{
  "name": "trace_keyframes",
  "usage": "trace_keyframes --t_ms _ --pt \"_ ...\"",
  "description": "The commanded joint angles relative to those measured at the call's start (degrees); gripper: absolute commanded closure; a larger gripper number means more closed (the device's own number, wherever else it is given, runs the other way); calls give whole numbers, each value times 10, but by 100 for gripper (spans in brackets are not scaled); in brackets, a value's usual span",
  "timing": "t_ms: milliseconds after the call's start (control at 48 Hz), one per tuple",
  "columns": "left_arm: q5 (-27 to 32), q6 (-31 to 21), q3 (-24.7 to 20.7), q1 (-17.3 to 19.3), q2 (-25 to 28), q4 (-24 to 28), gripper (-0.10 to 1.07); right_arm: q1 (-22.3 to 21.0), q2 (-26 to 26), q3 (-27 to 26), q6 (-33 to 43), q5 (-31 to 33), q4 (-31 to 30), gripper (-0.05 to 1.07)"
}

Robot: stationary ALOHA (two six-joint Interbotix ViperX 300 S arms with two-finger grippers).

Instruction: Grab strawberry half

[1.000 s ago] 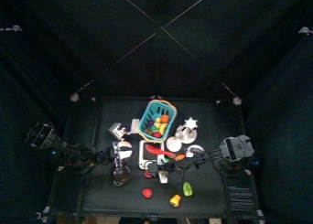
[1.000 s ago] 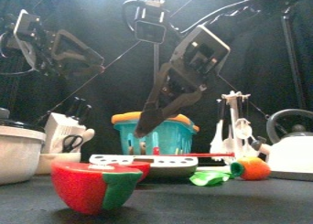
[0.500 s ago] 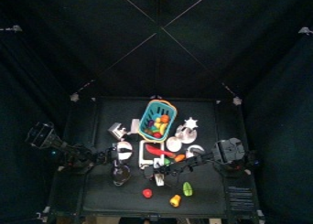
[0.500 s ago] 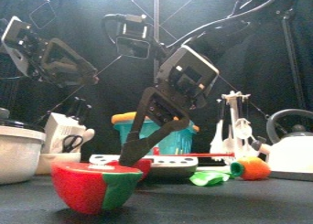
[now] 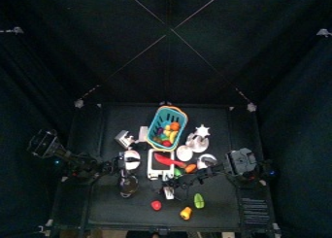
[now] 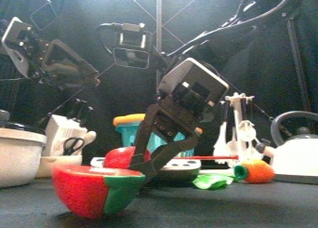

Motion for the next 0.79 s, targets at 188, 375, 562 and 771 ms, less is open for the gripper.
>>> trace_keyframes --t_ms 188,375,562,771 --pt "-3 0 -5 -1 -3 1 20 0 -14 -14 0 -3 0 32" --pt "-2 0 -5 -1 -3 1 20 -1 -31 -9 -2 -5 -1 34" --pt "-3 0 -5 -1 -3 1 20 -1 -67 10 -4 -14 -11 34" --pt "-2 0 -5 -1 -3 1 20 -4 -127 39 -4 -40 -21 34"
